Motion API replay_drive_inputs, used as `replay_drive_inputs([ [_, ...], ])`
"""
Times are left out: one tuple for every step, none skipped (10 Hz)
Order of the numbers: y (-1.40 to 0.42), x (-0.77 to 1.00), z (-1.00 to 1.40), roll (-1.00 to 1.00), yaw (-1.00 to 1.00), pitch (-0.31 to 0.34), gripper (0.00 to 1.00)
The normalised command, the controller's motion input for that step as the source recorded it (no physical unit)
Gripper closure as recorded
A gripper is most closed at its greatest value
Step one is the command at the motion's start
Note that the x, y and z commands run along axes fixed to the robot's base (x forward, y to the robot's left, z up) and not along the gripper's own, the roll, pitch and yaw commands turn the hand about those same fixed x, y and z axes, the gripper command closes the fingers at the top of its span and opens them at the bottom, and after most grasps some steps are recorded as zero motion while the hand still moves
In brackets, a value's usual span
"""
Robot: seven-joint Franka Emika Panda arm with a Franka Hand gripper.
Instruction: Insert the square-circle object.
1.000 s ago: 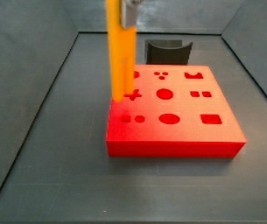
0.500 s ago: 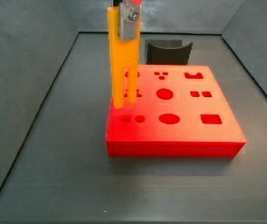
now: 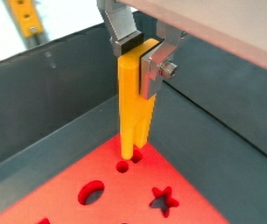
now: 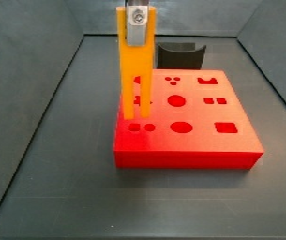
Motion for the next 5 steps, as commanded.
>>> replay_drive_inputs([
  [0.00,0.35,-0.30,0.10,-0.73,0.000,1.00],
  [-0.10,0.37,-0.12,0.06,-0.63,0.013,1.00],
  [-0.12,0.05,0.00,0.03,0.00,0.000,1.00],
  [-0.02,0.00,0.00,0.00,0.00,0.000,1.00],
  [0.00,0.00,-0.03,0.04,0.00,0.000,1.00],
])
